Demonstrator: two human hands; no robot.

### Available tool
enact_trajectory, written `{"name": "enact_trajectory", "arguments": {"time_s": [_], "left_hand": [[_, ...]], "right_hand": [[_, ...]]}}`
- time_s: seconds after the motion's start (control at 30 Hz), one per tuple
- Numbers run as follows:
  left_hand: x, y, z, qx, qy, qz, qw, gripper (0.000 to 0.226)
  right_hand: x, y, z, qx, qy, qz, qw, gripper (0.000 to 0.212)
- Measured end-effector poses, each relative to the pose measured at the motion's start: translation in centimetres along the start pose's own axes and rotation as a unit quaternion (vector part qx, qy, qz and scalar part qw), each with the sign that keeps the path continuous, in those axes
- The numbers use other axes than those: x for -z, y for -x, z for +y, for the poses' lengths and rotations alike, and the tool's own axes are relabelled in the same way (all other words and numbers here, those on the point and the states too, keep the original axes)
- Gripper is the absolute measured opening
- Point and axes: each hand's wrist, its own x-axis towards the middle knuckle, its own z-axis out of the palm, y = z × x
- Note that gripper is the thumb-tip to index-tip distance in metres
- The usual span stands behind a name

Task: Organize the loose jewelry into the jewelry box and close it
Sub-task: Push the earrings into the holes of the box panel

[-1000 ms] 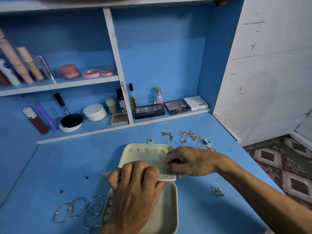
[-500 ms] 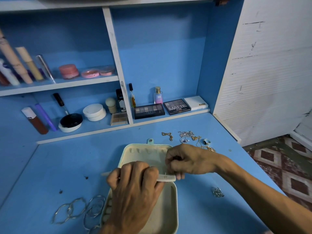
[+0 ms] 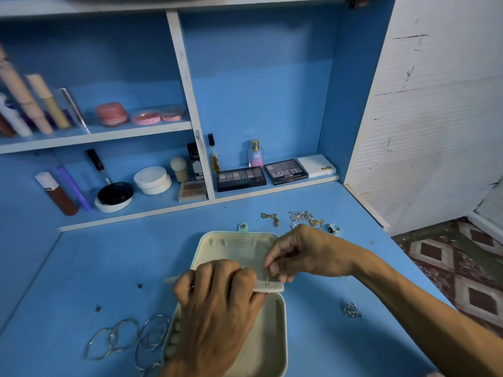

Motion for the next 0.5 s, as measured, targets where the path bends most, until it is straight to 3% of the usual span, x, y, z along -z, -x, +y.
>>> {"name": "enact_trajectory", "arguments": {"time_s": [0.2, 0.5], "left_hand": [[0.0, 0.2, -0.1, -0.003, -0.006, -0.005, 1.0, 0.05], [-0.1, 0.1, -0.1, -0.007, -0.002, -0.001, 1.0, 0.05]], "right_hand": [[-0.4, 0.4, -1.3, 0.019, 0.144, 0.004, 0.989, 0.014], [-0.4, 0.5, -1.2, 0.014, 0.085, 0.008, 0.996, 0.027]]}}
